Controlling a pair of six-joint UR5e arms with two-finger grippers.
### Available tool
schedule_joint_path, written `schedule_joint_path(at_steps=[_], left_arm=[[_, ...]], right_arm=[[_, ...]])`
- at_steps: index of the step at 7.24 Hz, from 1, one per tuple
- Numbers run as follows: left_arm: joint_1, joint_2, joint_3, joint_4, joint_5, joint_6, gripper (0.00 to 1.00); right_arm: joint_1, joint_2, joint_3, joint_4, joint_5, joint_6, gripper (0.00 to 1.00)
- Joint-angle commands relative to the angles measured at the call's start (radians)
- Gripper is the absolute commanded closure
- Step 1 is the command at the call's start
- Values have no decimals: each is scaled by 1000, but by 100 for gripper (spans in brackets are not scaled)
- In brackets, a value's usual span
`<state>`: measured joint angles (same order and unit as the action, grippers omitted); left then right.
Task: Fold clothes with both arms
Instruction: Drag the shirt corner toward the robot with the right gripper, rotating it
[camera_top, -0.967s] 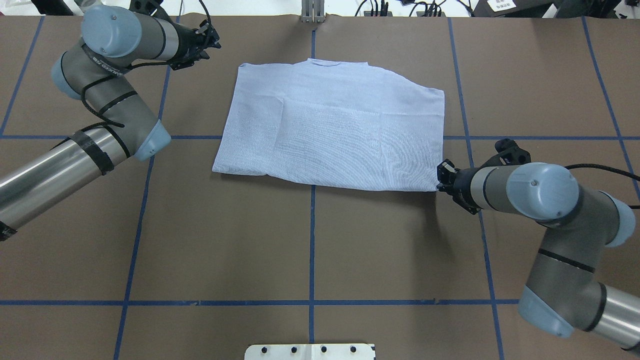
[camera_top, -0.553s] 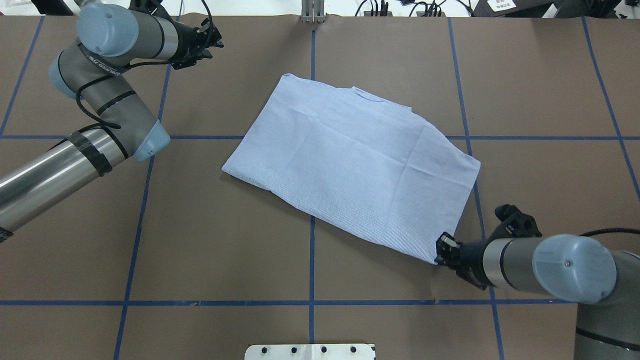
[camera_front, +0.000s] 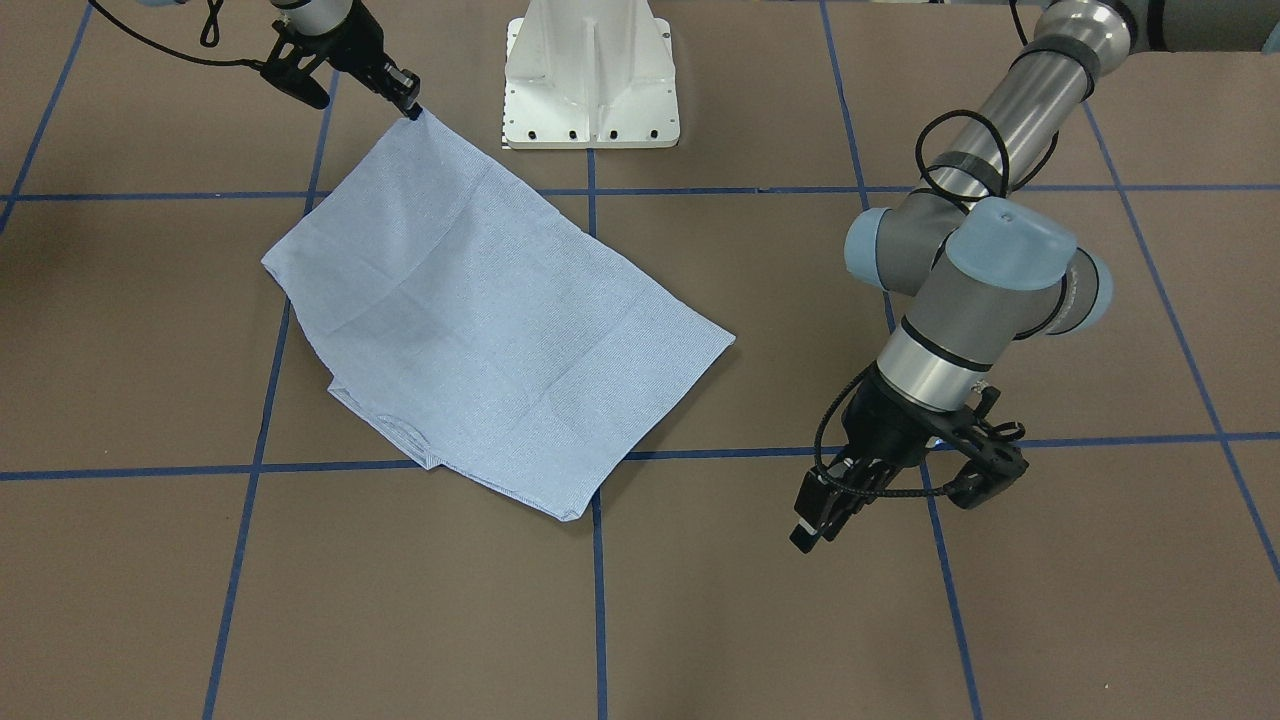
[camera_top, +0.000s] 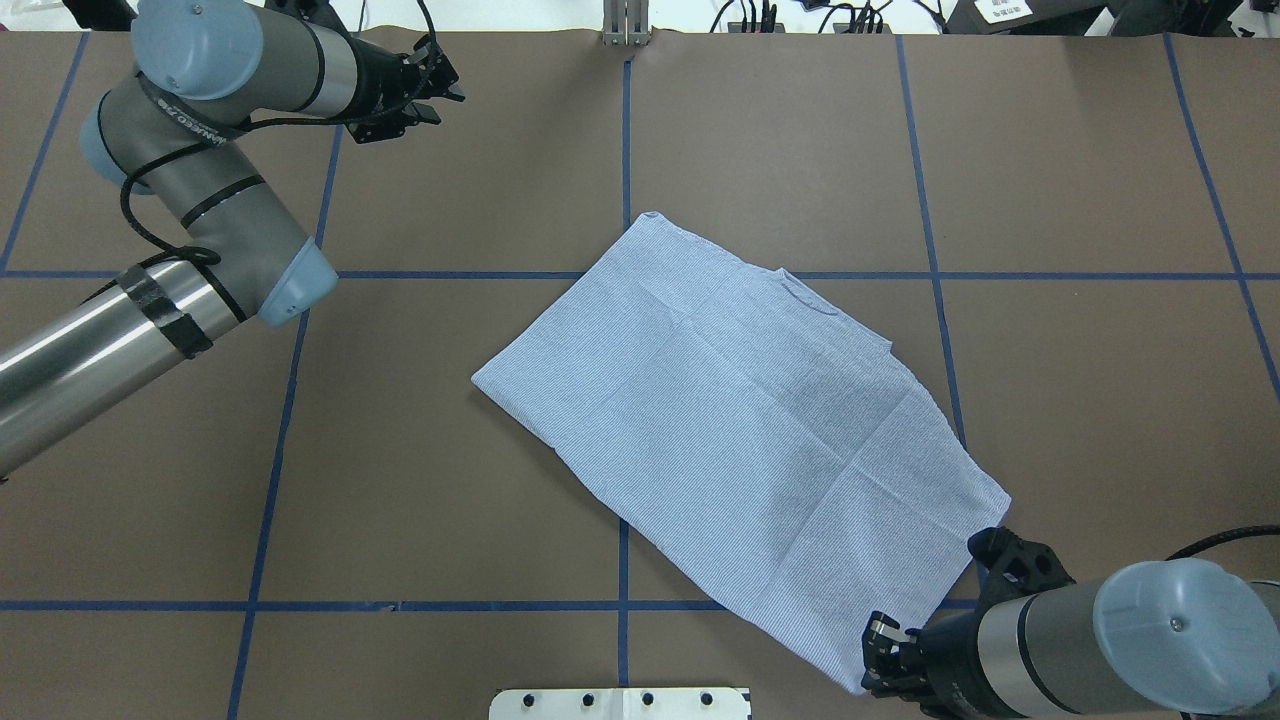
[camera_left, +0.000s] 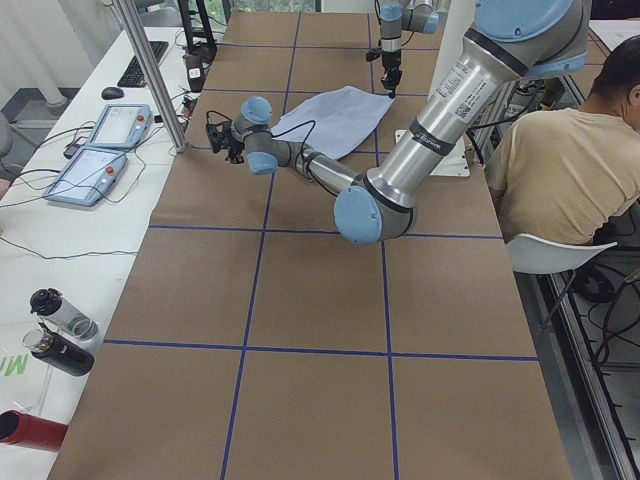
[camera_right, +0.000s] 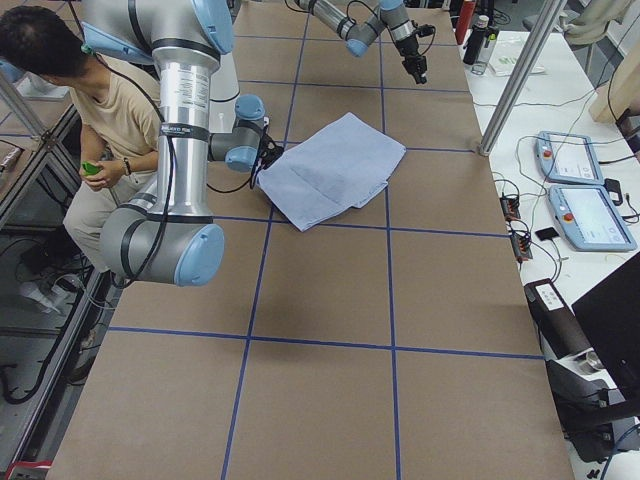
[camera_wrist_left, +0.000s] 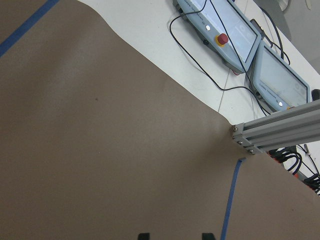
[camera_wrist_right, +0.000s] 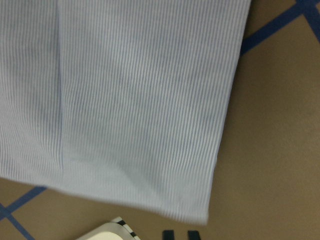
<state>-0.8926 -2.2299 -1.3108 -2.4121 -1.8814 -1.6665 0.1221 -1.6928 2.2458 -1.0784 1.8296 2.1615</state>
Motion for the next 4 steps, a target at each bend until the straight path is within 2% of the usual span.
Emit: schedule_joint_path(at_steps=[1, 2, 4], left_arm=[[3, 52, -111, 89, -33, -1, 53], [11, 59, -169, 170, -33, -1, 53], [90, 216, -351, 219, -41, -16, 42]], right_arm=[[-6, -4, 35, 2, 10, 29, 0], [52, -8, 76, 0, 16, 30, 0], [244, -4, 62, 0, 16, 26, 0]])
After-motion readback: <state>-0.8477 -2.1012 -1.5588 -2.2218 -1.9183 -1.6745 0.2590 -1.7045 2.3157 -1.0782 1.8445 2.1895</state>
